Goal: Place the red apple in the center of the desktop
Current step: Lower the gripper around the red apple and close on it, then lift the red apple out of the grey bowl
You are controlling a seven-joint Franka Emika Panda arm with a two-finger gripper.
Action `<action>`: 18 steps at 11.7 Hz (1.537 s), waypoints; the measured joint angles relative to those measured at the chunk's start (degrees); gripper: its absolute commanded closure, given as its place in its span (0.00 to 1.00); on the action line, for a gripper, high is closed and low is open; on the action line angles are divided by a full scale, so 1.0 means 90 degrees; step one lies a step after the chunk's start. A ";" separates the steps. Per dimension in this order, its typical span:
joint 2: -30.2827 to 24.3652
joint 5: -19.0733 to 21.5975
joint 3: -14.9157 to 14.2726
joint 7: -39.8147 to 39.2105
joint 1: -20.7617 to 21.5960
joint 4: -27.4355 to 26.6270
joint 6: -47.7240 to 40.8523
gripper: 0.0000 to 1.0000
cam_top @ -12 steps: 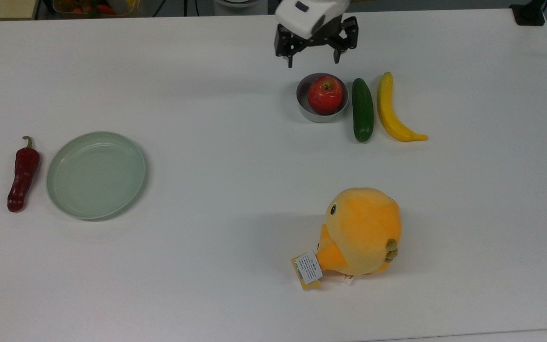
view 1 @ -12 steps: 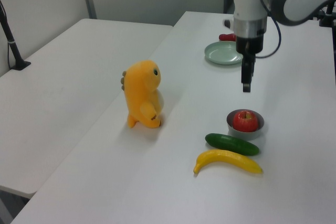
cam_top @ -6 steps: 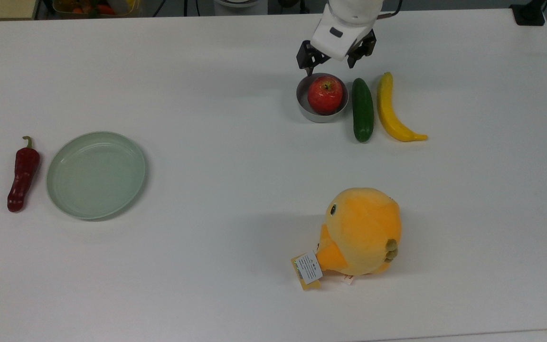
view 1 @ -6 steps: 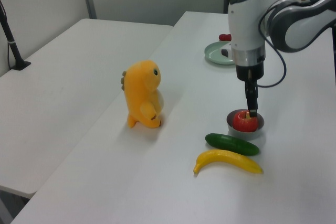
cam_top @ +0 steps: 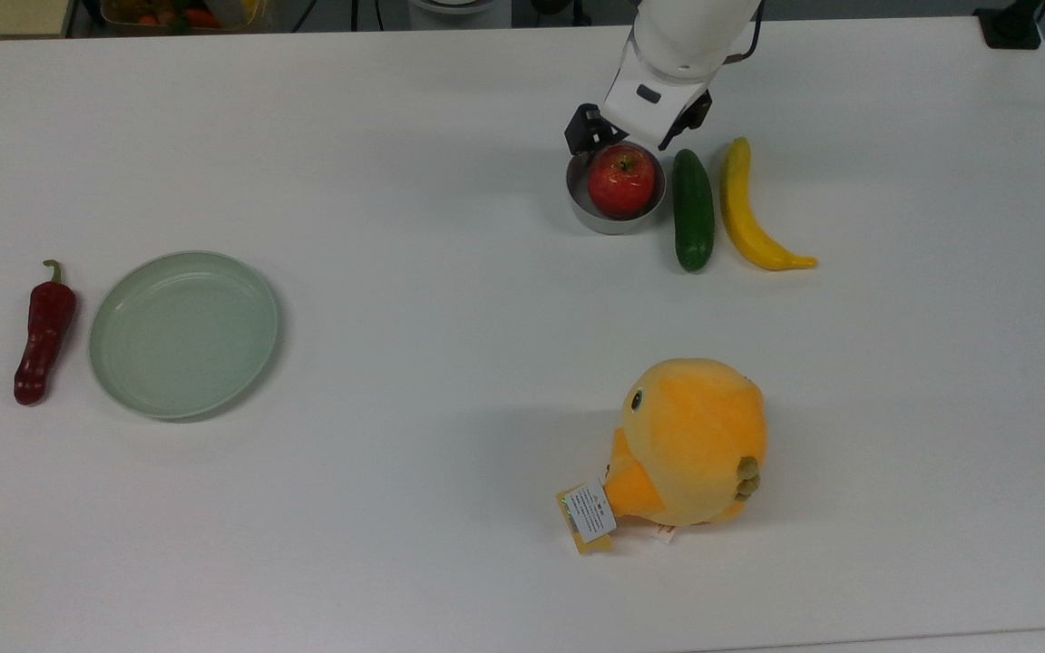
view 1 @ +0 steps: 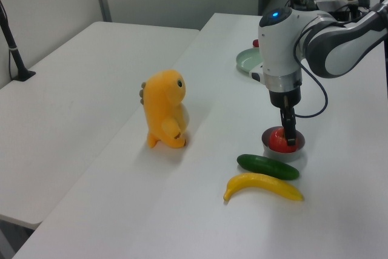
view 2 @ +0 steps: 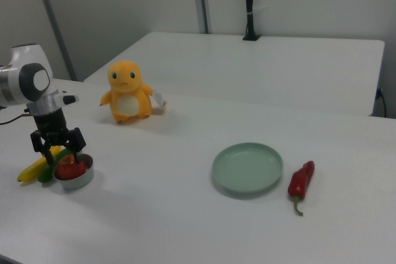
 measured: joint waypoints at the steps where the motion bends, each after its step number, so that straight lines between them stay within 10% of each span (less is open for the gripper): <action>1: 0.0054 -0.0067 0.0000 0.0000 -0.0001 0.0001 0.0085 0.00; 3: 0.0106 -0.0073 0.0000 0.0000 -0.0006 0.0002 0.0189 0.00; 7: 0.0160 -0.0135 0.0000 -0.0022 -0.0004 0.0002 0.0192 0.74; 18: -0.0103 -0.0275 0.0005 -0.0051 -0.0019 0.0284 0.0192 0.77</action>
